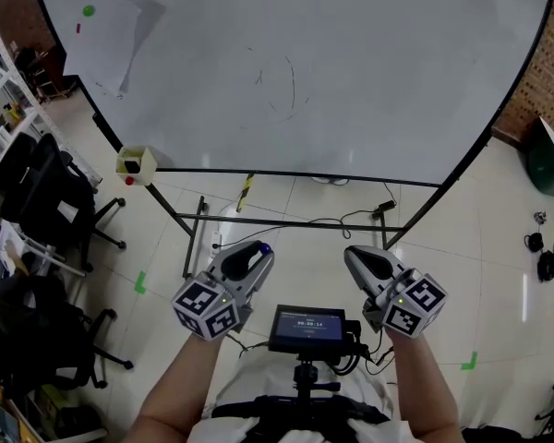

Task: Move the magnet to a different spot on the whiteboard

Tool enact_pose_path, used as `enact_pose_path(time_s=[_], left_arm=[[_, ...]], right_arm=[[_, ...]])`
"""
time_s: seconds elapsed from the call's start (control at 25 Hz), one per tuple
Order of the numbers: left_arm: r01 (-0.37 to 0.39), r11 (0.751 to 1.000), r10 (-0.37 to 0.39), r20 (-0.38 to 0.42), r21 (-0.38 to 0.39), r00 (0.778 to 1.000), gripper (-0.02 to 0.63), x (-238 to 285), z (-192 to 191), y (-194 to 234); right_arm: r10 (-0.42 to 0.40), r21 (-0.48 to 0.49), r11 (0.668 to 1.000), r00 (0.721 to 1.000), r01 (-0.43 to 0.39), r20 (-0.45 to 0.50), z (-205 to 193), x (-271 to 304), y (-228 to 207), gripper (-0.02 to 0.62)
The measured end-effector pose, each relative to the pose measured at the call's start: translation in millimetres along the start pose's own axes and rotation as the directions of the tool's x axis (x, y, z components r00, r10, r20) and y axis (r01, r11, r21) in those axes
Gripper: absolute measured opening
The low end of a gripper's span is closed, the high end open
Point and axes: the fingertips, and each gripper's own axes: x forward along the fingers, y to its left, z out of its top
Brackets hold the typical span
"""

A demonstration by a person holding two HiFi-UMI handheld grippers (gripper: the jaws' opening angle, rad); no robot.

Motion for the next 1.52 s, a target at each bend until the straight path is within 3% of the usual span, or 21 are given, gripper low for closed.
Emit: enact_pose_path(time_s=[0.8, 0.96, 1.52], left_arm=[[0.035, 0.999, -0.035, 0.009, -0.014, 0.999, 0.163, 1.2, -8.6, 10.0], [0.018, 0.999, -0.019, -0.014, -0.049, 1.000, 0.163, -8.2, -17.8, 6.9], [-0.082, 0.997, 0.082, 0.027, 0.006, 0.996, 0.163, -8.5, 13.3, 23.9]], right_arm=[[-0.010, -0.020, 1.000, 1.000, 0.010, 0.002, -6.1, 13.3, 0.4, 0.032], [-0.017, 0.007, 1.000, 0.999, 0.017, -0.030, -14.3, 6.2, 8.0, 0.032], [0.005, -0.040, 0.999, 1.000, -0.006, -0.010, 19.0, 18.1, -0.8, 0.032]])
